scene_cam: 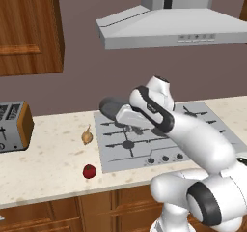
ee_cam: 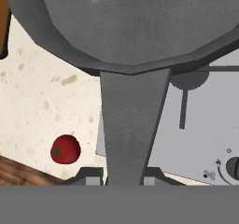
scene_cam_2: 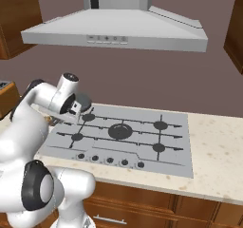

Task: Place the pan on the rear right burner on the stove. Then place the tomato and the onion in the pan and turn on the rear right burner.

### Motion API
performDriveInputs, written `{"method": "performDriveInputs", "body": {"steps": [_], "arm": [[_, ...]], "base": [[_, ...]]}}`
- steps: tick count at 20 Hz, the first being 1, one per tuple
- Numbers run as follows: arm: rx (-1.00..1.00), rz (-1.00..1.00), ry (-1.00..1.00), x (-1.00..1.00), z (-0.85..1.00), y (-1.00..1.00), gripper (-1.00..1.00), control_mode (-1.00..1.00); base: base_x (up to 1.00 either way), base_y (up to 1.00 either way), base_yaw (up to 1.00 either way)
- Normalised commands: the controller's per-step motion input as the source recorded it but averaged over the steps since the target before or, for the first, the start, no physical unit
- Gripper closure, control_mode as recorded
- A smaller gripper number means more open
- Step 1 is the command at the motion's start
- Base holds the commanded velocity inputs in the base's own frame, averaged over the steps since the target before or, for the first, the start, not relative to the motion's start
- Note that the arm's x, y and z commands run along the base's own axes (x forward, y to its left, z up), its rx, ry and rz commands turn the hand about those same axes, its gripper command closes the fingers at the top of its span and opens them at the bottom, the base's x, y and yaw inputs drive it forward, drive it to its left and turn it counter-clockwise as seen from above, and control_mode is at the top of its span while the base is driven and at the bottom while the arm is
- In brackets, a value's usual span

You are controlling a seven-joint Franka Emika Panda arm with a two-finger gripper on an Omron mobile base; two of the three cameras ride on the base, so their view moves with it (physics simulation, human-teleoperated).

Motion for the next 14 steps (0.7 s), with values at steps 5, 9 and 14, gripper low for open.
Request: {"method": "performDriveInputs", "body": {"steps": [5, 9, 14], "arm": [[0.03, 0.04, -0.04, 0.09, -0.01, -0.64, 1.0, -1.0], [0.01, 0.06, -0.05, 0.1, -0.05, -0.61, 1.0, -1.0], [0.0, 0.05, -0.02, 0.09, -0.1, -0.4, 1.0, -1.0]], "base": [[0.0, 0.0, 0.0], [0.0, 0.0, 0.0], [0.0, 0.0, 0.0]]}}
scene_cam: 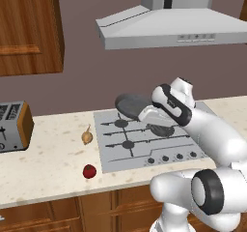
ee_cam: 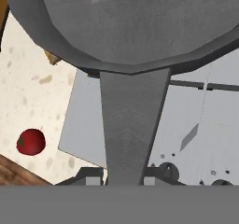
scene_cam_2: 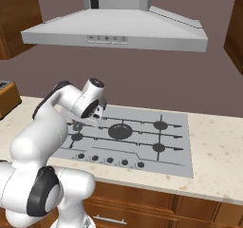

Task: Place the pan on the rear right burner on the stove. Then place the tomato and the onion in the pan and turn on the rear right burner.

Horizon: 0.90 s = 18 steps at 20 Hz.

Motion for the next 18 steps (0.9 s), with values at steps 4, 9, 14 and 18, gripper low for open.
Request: {"method": "performDriveInputs", "body": {"steps": [4, 9, 14, 18], "arm": [[-0.06, 0.0, 0.04, 0.0, 0.0, -0.21, 1.0, -1.0], [-0.05, 0.0, 0.09, 0.0, 0.04, -0.34, 1.0, -1.0], [-0.05, 0.0, 0.06, 0.0, 0.09, -0.43, 1.0, -1.0], [-0.03, 0.0, 0.01, 0.0, 0.05, -0.43, 1.0, -1.0]], "base": [[0.0, 0.0, 0.0], [0.0, 0.0, 0.0], [0.0, 0.0, 0.0], [0.0, 0.0, 0.0]]}}
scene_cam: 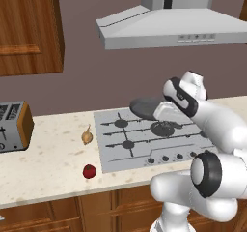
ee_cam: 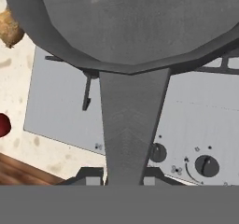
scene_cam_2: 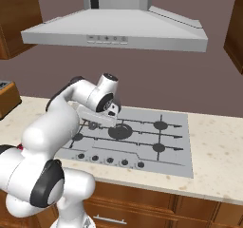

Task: Place the pan on the rear right burner on the stove. Then place the tomato and the onion in the pan and turn on the rear right burner.

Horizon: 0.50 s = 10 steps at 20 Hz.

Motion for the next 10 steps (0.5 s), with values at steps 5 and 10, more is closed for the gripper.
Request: {"method": "performDriveInputs", "body": {"steps": [5, 10], "arm": [[-0.01, 0.0, 0.0, 0.0, 0.01, -0.54, 1.0, -1.0], [-0.03, 0.0, 0.0, 0.0, 0.0, -0.62, 1.0, -1.0]], "base": [[0.0, 0.0, 0.0], [0.0, 0.0, 0.0]]}}
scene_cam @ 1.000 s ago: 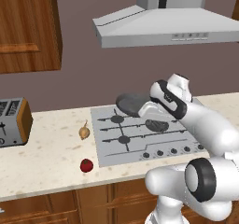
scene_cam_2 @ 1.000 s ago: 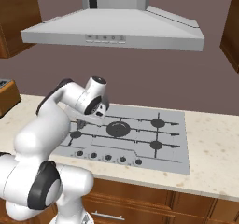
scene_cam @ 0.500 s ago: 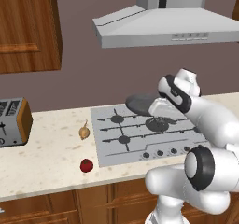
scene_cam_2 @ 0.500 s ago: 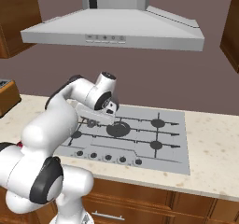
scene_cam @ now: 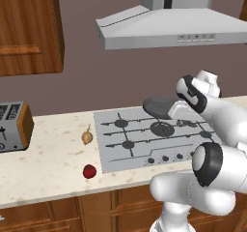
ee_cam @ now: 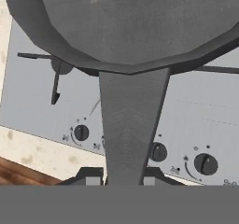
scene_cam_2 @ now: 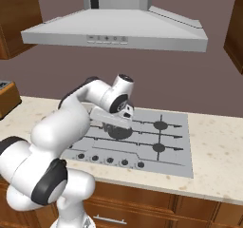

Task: Place the pan on the rear right burner on the stove. Then place the tomato and the onion in the pan and turn on the rear right burner.

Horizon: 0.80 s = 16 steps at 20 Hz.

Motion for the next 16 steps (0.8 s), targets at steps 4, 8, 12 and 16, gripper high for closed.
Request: {"method": "performDriveInputs", "body": {"steps": [4, 8, 12, 16], "arm": [[-0.03, 0.0, 0.0, 0.12, 0.0, -0.6, 1.0, -1.0], [-0.04, 0.0, 0.0, 0.24, 0.0, -0.56, 1.0, -1.0], [-0.04, 0.0, 0.0, 0.13, 0.0, -0.46, 1.0, -1.0], [-0.01, 0.0, 0.0, 0.0, 0.0, -0.44, 1.0, -1.0]], "base": [[0.0, 0.0, 0.0], [0.0, 0.0, 0.0], [0.0, 0.0, 0.0], [0.0, 0.0, 0.0]]}}
